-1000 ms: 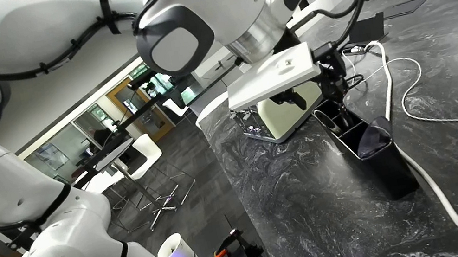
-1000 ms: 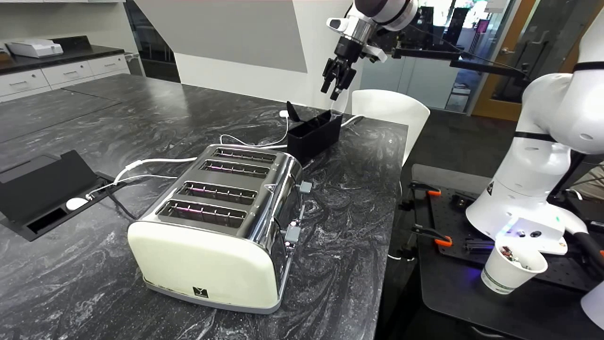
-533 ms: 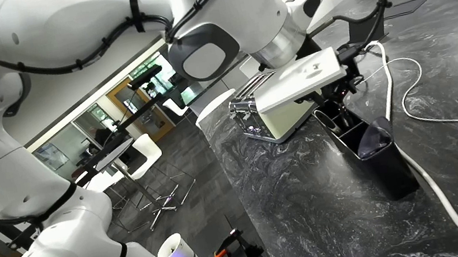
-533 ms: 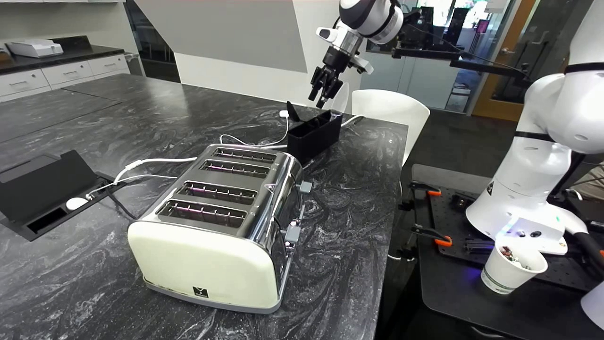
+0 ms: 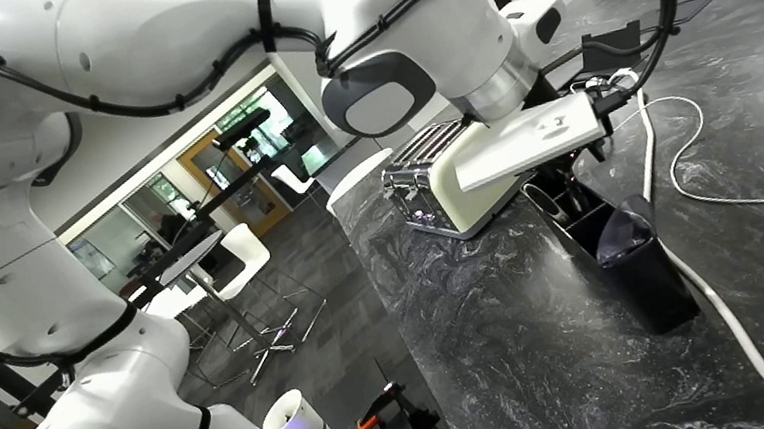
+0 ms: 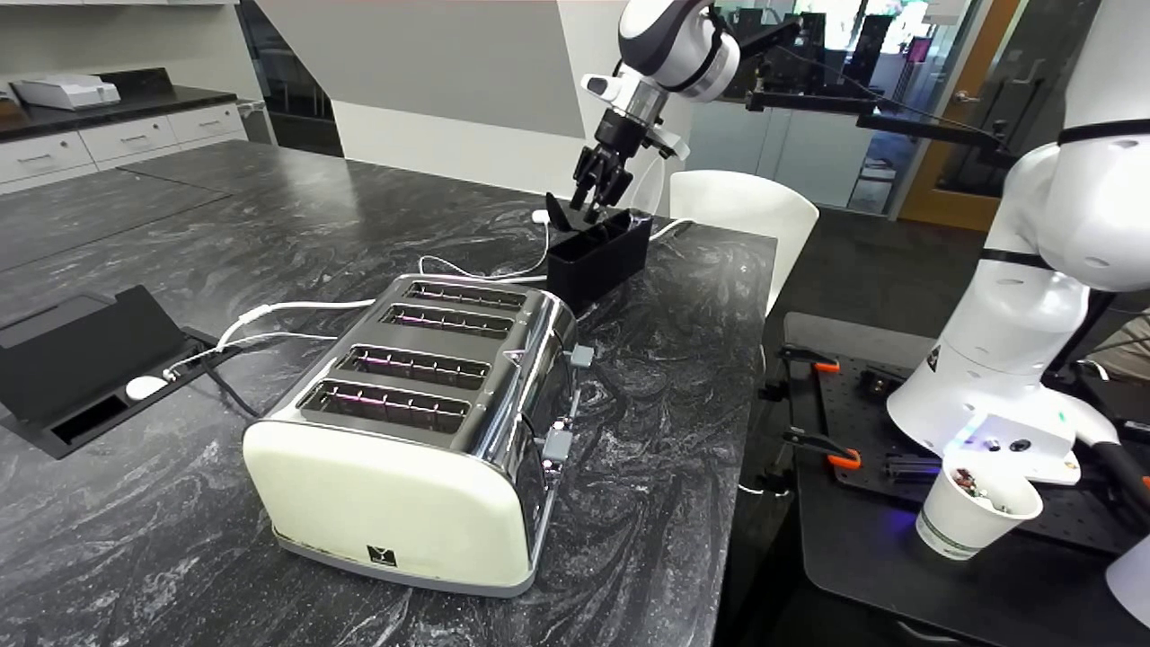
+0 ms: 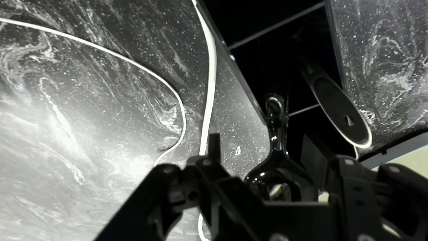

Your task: Remove the black spoon from the black cutlery holder

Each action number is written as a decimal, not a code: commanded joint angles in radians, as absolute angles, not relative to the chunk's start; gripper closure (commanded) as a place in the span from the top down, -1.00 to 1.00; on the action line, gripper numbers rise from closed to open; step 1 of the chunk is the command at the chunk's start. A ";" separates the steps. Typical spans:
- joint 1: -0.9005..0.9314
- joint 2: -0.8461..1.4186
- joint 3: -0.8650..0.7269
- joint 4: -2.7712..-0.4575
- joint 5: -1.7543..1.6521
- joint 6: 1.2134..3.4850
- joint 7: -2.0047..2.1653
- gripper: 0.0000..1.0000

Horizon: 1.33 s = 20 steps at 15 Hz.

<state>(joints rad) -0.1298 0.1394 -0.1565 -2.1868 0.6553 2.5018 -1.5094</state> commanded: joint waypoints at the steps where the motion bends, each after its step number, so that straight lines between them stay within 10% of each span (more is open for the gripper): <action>1: -0.164 0.183 -0.112 -2.148 0.681 2.524 -1.544 0.28; 6: -0.179 0.208 -0.080 -2.137 0.675 2.523 -1.542 0.26; 13: -0.191 0.203 -0.059 -2.147 0.679 2.524 -1.549 -0.98; 20: -0.194 0.114 -0.056 -2.195 0.695 2.514 -1.560 -0.92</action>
<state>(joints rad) -0.1769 0.1806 -0.0736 -2.1553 0.6563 2.5034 -1.5115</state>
